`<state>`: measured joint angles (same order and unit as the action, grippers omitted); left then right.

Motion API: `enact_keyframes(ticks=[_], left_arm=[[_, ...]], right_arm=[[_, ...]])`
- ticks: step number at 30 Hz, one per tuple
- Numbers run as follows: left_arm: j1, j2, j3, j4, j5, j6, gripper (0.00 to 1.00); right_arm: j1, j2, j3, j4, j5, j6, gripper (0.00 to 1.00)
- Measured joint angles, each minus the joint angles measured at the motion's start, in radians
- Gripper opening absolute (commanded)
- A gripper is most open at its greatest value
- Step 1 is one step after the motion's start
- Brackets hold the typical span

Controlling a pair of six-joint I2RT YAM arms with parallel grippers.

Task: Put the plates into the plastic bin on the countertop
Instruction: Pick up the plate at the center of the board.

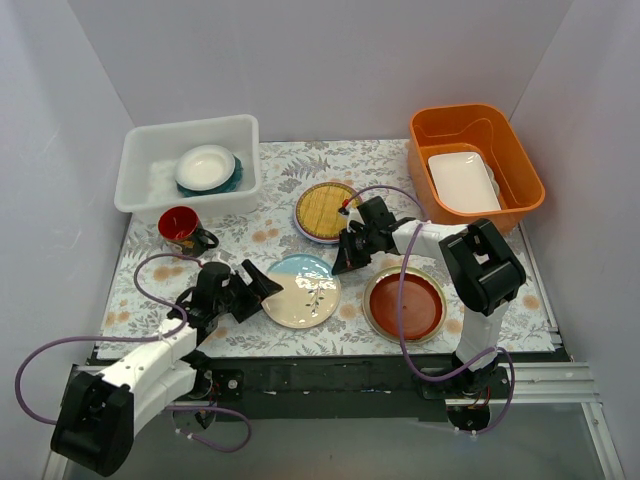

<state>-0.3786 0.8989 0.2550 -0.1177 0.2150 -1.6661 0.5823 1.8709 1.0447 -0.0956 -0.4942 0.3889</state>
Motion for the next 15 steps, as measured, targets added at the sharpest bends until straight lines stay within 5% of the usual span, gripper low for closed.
enact_keyframes(ticks=[15], left_arm=[[0.005,0.015,-0.124,0.293,0.041,-0.045,0.81]], right_arm=[[-0.02,0.001,0.006,0.0,0.015,-0.005,0.01]])
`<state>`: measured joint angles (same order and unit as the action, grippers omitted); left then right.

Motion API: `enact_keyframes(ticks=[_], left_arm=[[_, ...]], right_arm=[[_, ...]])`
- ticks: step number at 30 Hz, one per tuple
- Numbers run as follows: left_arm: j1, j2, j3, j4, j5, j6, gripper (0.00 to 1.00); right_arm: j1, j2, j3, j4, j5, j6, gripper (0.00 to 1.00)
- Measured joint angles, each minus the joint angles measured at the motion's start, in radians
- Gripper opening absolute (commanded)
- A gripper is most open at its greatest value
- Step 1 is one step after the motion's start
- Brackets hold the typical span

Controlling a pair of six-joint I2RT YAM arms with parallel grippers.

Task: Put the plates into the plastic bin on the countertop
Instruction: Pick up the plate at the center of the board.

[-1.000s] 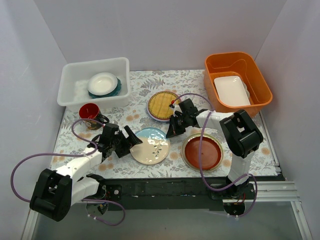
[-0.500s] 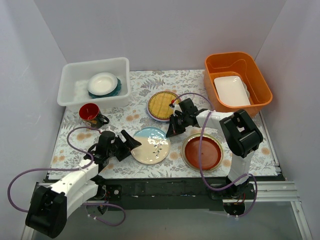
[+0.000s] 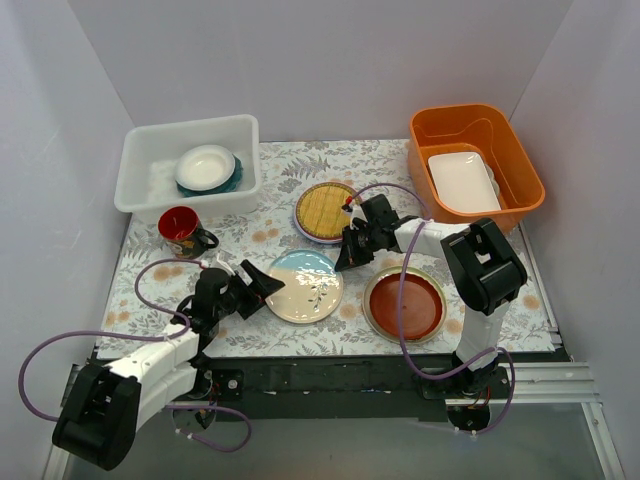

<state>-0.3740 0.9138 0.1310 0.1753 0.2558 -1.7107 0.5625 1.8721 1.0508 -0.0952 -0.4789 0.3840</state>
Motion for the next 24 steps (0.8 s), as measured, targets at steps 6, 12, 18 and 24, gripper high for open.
enact_keyframes(ticks=[6,12,18,24], left_arm=[[0.0,-0.006,-0.029,0.06,0.002,0.001,0.8],[0.0,-0.038,-0.077,0.123,0.003,-0.018,0.78],[0.0,-0.028,-0.091,0.152,0.002,-0.033,0.68],[0.0,0.075,-0.091,0.258,0.027,-0.052,0.64]], right_arm=[[0.0,0.0,0.0,0.0,0.002,0.0,0.01],[0.0,0.0,0.0,0.0,0.002,-0.003,0.01],[0.0,0.0,0.0,0.0,0.002,-0.005,0.01],[0.0,0.0,0.0,0.0,0.002,-0.01,0.01]])
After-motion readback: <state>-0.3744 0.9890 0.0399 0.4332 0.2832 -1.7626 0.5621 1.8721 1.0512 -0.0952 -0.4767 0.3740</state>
